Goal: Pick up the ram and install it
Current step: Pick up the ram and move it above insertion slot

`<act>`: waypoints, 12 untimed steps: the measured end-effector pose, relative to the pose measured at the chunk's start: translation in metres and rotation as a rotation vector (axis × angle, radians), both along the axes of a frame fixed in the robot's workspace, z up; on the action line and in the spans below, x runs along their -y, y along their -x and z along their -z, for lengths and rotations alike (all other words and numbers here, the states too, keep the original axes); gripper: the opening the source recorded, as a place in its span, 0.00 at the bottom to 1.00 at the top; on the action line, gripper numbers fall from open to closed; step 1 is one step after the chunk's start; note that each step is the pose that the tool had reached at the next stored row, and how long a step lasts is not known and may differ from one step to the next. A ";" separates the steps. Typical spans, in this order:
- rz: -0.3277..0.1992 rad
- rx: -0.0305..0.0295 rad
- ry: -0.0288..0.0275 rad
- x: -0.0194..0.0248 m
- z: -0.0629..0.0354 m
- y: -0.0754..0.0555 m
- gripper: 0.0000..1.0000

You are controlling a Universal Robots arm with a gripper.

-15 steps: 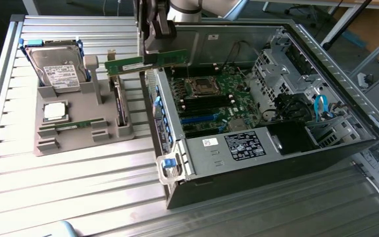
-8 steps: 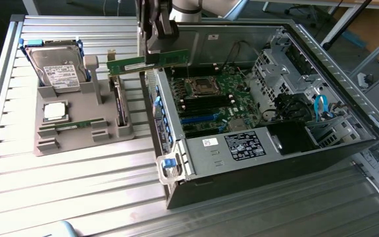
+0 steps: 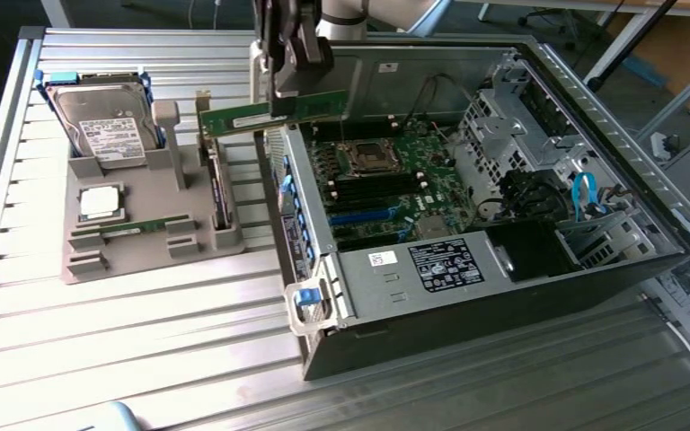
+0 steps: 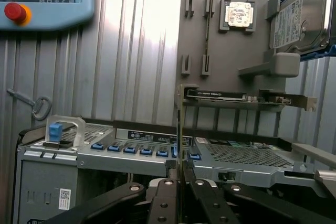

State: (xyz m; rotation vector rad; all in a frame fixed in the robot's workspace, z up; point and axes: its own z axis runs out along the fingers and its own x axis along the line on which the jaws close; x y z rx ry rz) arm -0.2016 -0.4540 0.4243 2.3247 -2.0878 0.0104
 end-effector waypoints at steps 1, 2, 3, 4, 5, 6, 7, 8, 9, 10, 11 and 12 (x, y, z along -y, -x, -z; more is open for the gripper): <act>0.000 0.0000 0.0000 0.0000 0.0000 -0.001 0.14; 0.000 0.0000 0.0001 0.0000 0.0000 -0.002 0.14; 0.000 0.0000 0.0001 0.0000 0.0000 -0.003 0.14; 0.000 0.0000 0.0001 0.0000 0.0000 -0.004 0.14; 0.000 -0.0001 0.0001 0.0000 0.0000 -0.006 0.14; 0.000 -0.0001 0.0002 0.0000 0.0000 -0.007 0.14; 0.000 0.0000 0.0001 0.0000 0.0000 -0.008 0.14; 0.000 0.0000 0.0001 0.0000 0.0000 -0.009 0.14; 0.000 0.0000 0.0001 0.0000 0.0000 -0.010 0.14; 0.000 -0.0001 0.0001 0.0000 0.0000 -0.010 0.14; 0.000 -0.0001 0.0002 0.0000 0.0000 -0.011 0.14; 0.000 0.0000 0.0001 0.0000 0.0000 -0.012 0.14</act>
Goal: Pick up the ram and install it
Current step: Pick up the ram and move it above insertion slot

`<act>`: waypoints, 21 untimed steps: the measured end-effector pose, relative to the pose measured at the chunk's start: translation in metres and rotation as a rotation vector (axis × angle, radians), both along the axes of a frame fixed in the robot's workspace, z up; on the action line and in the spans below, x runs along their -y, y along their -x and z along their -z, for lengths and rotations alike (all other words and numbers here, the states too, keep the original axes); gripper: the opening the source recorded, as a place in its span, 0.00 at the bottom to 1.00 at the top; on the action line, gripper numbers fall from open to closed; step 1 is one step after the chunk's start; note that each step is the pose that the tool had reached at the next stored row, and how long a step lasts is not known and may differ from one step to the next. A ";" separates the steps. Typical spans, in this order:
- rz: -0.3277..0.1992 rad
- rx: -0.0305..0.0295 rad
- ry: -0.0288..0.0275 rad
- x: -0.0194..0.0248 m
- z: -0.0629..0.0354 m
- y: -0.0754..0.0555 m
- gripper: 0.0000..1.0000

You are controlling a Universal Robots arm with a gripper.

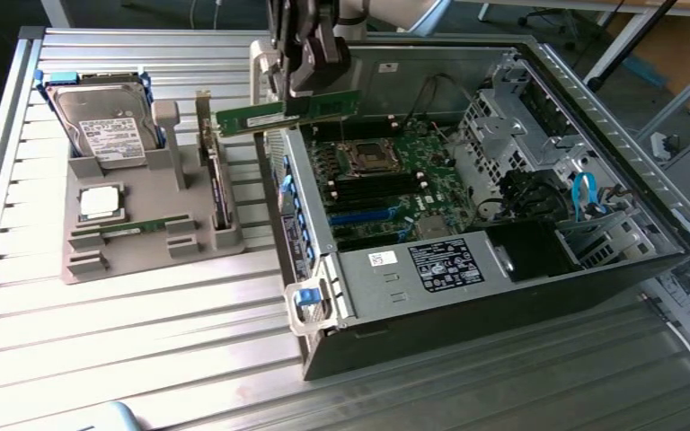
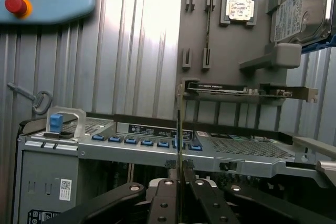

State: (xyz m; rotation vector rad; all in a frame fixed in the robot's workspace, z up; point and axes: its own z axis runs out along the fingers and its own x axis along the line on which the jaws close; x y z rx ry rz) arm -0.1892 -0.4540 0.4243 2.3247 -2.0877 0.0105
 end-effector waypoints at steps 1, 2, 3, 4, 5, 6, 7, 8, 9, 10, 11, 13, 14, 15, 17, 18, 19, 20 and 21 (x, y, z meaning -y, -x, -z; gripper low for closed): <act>0.000 0.0000 0.0000 0.0000 0.0000 -0.001 0.14; 0.000 0.0000 0.0000 0.0000 0.0000 -0.002 0.14; 0.000 0.0000 0.0000 0.0000 0.0000 -0.004 0.14; 0.000 0.0000 0.0000 0.0000 0.0000 -0.005 0.14; 0.000 0.0000 0.0001 0.0000 0.0000 -0.007 0.14; 0.000 0.0000 0.0001 0.0000 0.0000 -0.008 0.14; 0.000 0.0000 0.0000 0.0000 0.0000 -0.009 0.14; 0.000 0.0000 0.0000 0.0000 0.0000 -0.010 0.14; 0.000 0.0000 0.0001 0.0000 0.0000 -0.012 0.14; 0.000 0.0000 0.0001 0.0000 0.0000 -0.012 0.14; 0.000 0.0000 0.0001 0.0000 0.0000 -0.013 0.14; 0.000 0.0000 0.0000 0.0000 0.0000 -0.015 0.14; 0.000 0.0000 0.0001 0.0000 0.0000 -0.016 0.14; 0.000 0.0000 0.0001 0.0000 0.0000 -0.017 0.14; 0.000 0.0000 0.0001 0.0000 0.0000 -0.019 0.14; 0.000 0.0000 0.0002 0.0000 0.0000 -0.020 0.14; 0.000 0.0000 0.0001 0.0000 0.0000 -0.020 0.14; 0.000 0.0000 0.0001 0.0000 0.0000 -0.021 0.14; 0.000 0.0000 0.0001 0.0000 0.0000 -0.023 0.14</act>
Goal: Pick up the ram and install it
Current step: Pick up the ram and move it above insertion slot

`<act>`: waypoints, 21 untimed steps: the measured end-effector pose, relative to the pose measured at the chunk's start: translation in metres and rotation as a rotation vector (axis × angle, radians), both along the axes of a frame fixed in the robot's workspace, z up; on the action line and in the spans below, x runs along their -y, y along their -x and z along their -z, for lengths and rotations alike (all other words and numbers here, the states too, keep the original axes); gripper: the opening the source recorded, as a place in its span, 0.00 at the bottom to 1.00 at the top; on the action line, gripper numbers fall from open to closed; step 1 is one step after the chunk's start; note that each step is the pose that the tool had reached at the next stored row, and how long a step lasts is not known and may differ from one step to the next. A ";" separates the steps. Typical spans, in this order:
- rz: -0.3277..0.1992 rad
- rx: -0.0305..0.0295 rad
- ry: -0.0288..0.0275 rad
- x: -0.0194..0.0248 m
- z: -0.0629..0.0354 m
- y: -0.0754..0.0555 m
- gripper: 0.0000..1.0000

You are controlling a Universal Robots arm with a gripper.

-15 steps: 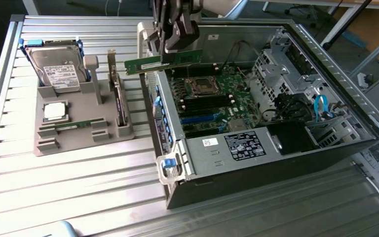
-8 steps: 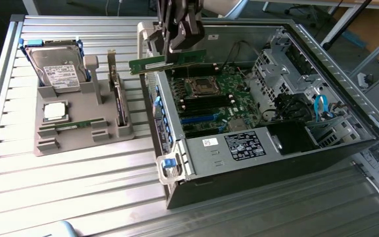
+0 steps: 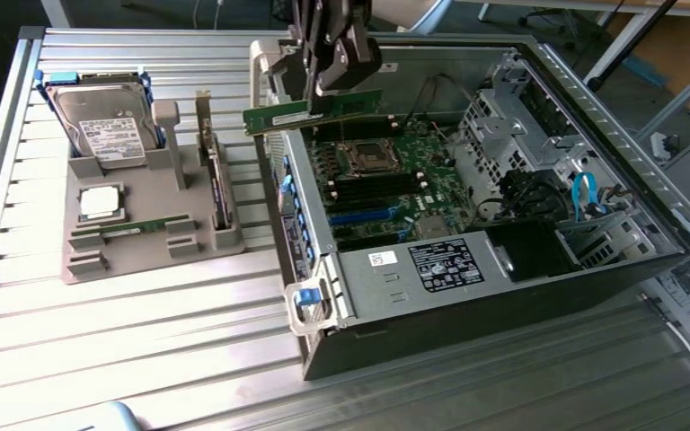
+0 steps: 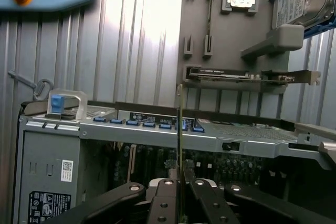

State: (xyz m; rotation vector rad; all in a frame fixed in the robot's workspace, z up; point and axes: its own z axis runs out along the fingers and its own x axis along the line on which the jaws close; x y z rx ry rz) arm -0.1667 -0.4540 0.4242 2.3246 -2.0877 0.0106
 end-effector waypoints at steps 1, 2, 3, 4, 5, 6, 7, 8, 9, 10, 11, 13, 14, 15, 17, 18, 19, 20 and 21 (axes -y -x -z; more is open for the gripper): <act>0.000 0.0000 0.0001 0.0000 0.0000 -0.001 0.14; 0.000 0.0000 0.0001 0.0000 0.0000 -0.002 0.14; 0.000 0.0000 0.0000 0.0000 0.0000 -0.003 0.14; 0.000 0.0000 0.0001 0.0000 0.0000 -0.004 0.14; 0.000 0.0000 0.0001 0.0000 0.0000 -0.004 0.14; 0.000 0.0000 0.0001 0.0000 0.0000 -0.005 0.14; 0.000 0.0000 0.0000 0.0000 0.0000 -0.006 0.14; 0.000 0.0000 0.0001 0.0000 0.0000 -0.007 0.14; 0.000 0.0000 0.0001 0.0000 0.0000 -0.007 0.14; 0.000 0.0000 0.0000 0.0000 0.0000 -0.008 0.14; 0.000 0.0000 0.0001 0.0000 0.0000 -0.009 0.14; 0.000 0.0000 0.0000 0.0000 0.0000 -0.011 0.14; 0.000 0.0000 0.0001 0.0000 0.0000 -0.012 0.14; 0.000 0.0000 0.0000 0.0000 0.0000 -0.013 0.14; 0.000 0.0000 0.0000 0.0000 0.0000 -0.015 0.14; 0.000 0.0000 0.0000 0.0000 0.0000 -0.016 0.14; 0.000 0.0000 0.0001 0.0000 0.0000 -0.016 0.14; 0.000 0.0000 0.0001 0.0000 0.0000 -0.017 0.14; 0.000 0.0000 -0.0001 0.0000 0.0000 -0.018 0.14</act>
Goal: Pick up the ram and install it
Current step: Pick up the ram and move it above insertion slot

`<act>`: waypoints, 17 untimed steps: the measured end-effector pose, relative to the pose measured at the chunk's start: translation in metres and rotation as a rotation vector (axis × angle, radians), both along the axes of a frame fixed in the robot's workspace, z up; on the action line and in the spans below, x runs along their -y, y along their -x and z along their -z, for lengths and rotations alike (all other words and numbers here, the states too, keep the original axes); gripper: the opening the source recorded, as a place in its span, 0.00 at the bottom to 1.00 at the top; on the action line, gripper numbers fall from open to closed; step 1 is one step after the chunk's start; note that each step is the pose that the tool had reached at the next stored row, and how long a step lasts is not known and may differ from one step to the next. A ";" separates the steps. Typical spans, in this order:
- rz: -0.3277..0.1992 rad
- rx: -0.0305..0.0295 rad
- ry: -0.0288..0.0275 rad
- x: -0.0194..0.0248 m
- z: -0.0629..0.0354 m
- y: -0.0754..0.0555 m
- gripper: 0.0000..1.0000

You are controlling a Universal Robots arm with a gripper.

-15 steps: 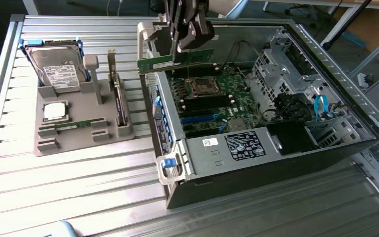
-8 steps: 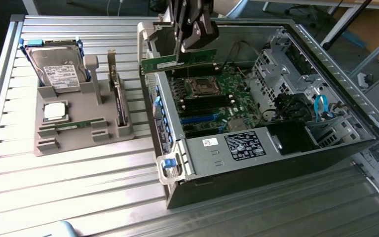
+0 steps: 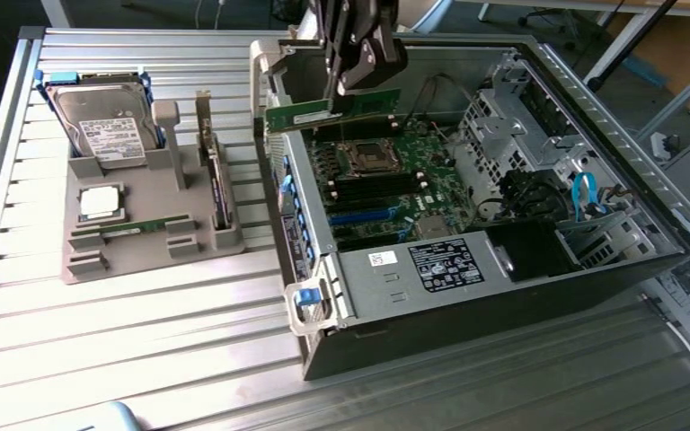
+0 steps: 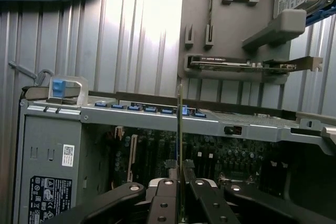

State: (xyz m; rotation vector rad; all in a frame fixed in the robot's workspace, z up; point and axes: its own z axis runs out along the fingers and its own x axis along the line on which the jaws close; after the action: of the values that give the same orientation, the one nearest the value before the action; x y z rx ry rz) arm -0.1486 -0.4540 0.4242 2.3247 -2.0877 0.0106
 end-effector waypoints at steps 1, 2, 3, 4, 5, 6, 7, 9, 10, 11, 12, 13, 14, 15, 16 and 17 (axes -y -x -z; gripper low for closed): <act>0.000 0.0000 0.0001 0.0000 0.0000 -0.001 0.14; 0.000 0.0000 0.0001 0.0000 0.0000 -0.002 0.14; 0.000 0.0000 0.0001 0.0000 0.0000 -0.003 0.14; 0.000 0.0000 0.0001 0.0000 -0.0001 -0.004 0.14; 0.000 0.0000 0.0001 0.0000 0.0000 -0.005 0.14; 0.000 0.0000 0.0001 0.0000 0.0000 -0.006 0.14; 0.000 0.0000 0.0001 0.0000 0.0000 -0.007 0.14; 0.000 -0.0001 0.0001 0.0000 0.0000 -0.009 0.14; 0.000 -0.0001 0.0002 0.0000 -0.0001 -0.010 0.14; 0.000 0.0000 0.0001 0.0000 0.0000 -0.011 0.14; 0.000 0.0000 0.0001 0.0000 0.0000 -0.012 0.14; 0.000 -0.0001 0.0001 0.0000 0.0000 -0.013 0.14; 0.000 -0.0001 0.0001 0.0000 0.0000 -0.014 0.14; 0.000 -0.0001 0.0001 0.0000 0.0000 -0.015 0.14; 0.000 0.0000 0.0001 0.0000 0.0000 -0.016 0.14; 0.000 0.0000 0.0001 0.0000 0.0000 -0.018 0.14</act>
State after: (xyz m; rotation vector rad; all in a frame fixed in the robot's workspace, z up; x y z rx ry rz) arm -0.1306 -0.4540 0.4243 2.3246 -2.0877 0.0107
